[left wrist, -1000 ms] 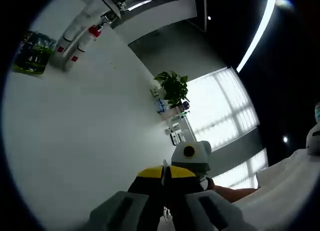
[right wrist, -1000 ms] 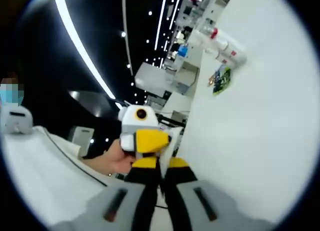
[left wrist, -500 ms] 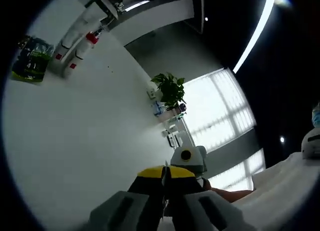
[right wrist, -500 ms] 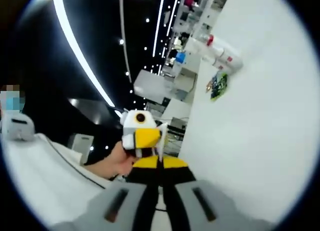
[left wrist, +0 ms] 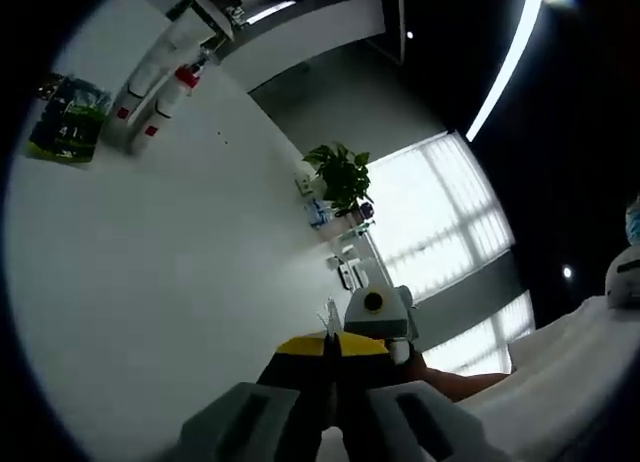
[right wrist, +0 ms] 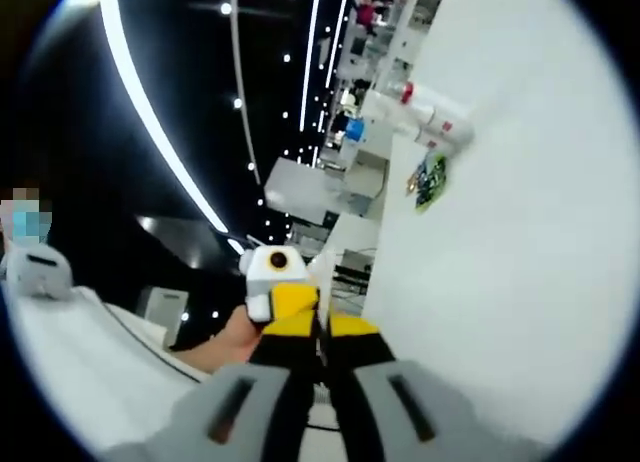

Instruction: Arrange the skincare products in the storage area until every visible bottle or jar stands upright without overlapping.

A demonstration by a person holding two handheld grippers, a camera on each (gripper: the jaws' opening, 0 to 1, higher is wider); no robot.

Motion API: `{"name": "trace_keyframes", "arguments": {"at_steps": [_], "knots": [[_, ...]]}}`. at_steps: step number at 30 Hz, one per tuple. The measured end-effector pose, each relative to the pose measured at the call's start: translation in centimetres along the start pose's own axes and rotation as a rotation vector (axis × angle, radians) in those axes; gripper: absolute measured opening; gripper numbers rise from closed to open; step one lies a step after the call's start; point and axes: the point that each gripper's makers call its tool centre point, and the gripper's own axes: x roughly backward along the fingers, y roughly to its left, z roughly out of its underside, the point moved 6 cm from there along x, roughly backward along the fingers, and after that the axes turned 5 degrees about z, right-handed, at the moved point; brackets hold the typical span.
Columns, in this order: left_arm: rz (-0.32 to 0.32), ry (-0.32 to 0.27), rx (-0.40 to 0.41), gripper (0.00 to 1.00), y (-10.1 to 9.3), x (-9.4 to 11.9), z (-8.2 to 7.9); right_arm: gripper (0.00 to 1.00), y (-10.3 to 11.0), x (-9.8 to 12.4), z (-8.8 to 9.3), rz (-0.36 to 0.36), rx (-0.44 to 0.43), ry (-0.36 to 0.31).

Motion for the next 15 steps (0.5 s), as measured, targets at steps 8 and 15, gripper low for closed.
{"name": "trace_keyframes", "arguments": {"at_steps": [8,15], "knots": [[-0.02,0.023,0.007,0.02,0.2,0.5,0.0,0.0,0.1,0.4,-0.3,0.012,0.031,-0.029],[-0.062,0.024,0.028,0.05,1.0,1.0,0.6,0.0,-0.7,1.0,-1.5,0.032,-0.007,-0.106]]}}
